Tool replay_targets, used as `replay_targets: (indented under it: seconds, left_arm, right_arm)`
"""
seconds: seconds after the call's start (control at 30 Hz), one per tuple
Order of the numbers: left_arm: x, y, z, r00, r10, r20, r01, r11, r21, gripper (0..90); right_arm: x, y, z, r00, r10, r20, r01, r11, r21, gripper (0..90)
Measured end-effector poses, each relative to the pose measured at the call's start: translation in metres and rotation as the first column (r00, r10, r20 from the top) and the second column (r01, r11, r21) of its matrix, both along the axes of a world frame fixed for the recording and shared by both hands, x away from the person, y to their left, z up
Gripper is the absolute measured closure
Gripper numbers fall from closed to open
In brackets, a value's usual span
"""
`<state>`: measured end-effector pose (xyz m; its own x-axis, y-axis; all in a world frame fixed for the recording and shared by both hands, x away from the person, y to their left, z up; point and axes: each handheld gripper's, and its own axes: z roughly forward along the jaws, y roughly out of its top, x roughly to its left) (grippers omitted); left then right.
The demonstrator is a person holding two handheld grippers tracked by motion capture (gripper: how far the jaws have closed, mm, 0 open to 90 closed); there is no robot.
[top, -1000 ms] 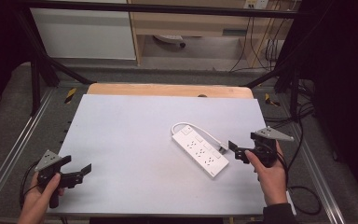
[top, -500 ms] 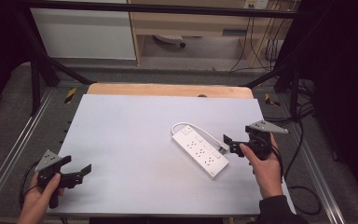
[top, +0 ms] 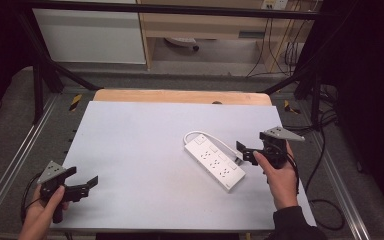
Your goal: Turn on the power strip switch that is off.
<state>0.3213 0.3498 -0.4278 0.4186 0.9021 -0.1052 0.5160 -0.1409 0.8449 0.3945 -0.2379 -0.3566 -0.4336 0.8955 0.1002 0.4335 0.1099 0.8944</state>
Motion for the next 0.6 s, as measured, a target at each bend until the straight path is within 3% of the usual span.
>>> replay_targets:
  seconds: [0.43, 0.6]
  left_arm:
    - [-0.0001, -0.0002, 0.0001, 1.0, -0.001, -0.001, 0.001, 1.0, -0.003, 7.4]
    - [-0.0001, -0.0002, 0.0001, 1.0, 0.002, -0.001, -0.002, 1.0, -0.004, 7.4]
  right_arm:
    - [0.0057, 0.0052, -0.0002, 1.0, -0.007, 0.001, 0.007, 1.0, -0.002, 3.5]
    - [0.0085, 0.0083, -0.0021, 0.9995, -0.013, 0.027, 0.013, 1.0, 0.01, 3.4]
